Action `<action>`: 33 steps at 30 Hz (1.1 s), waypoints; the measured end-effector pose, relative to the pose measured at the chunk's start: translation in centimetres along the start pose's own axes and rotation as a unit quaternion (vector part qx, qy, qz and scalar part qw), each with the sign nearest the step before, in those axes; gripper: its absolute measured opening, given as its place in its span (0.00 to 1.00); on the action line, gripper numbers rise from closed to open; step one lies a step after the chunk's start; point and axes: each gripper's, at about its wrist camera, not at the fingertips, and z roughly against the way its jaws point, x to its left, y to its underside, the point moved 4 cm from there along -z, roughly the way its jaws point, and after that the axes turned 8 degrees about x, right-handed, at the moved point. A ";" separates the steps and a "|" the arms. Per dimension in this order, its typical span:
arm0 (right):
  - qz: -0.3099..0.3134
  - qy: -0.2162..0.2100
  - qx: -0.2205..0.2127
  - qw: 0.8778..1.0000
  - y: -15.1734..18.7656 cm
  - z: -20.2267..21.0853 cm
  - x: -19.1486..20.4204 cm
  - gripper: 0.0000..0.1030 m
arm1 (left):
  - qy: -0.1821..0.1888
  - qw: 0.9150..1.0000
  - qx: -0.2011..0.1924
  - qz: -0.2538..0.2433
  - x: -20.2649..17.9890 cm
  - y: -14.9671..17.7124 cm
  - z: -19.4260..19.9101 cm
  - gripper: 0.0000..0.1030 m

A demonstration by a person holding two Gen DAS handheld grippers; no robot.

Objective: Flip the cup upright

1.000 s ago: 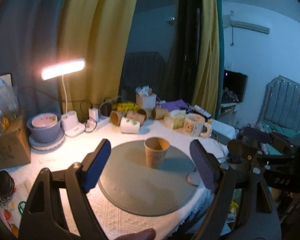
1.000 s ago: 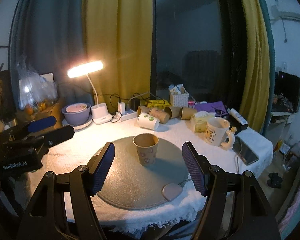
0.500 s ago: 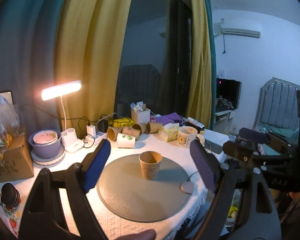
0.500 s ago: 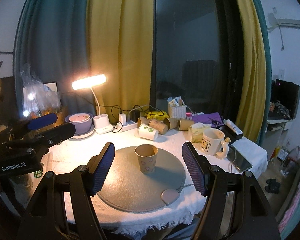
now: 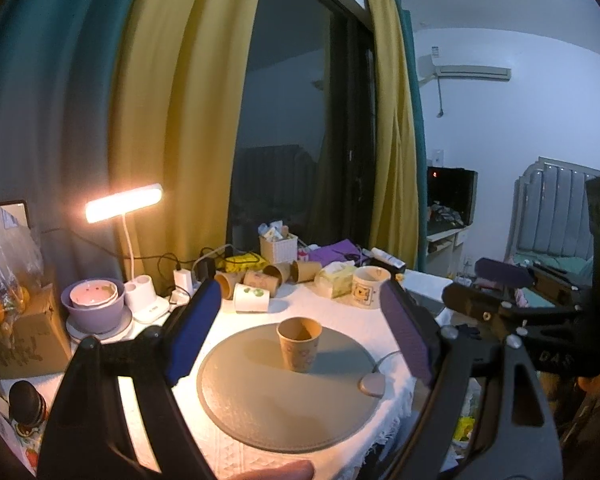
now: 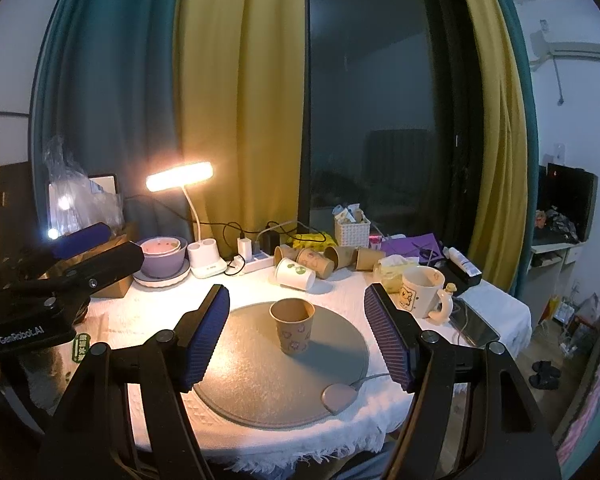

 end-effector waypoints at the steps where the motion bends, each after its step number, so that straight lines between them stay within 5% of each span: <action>1: -0.001 0.001 0.000 1.000 0.0 0.0 0.0 0.71 | 0.000 1.000 0.000 0.000 0.0 0.0 0.0 0.80; 33: 0.000 0.006 0.001 1.000 0.2 0.0 0.0 0.71 | -0.014 1.000 0.006 0.016 -0.8 0.3 0.3 0.80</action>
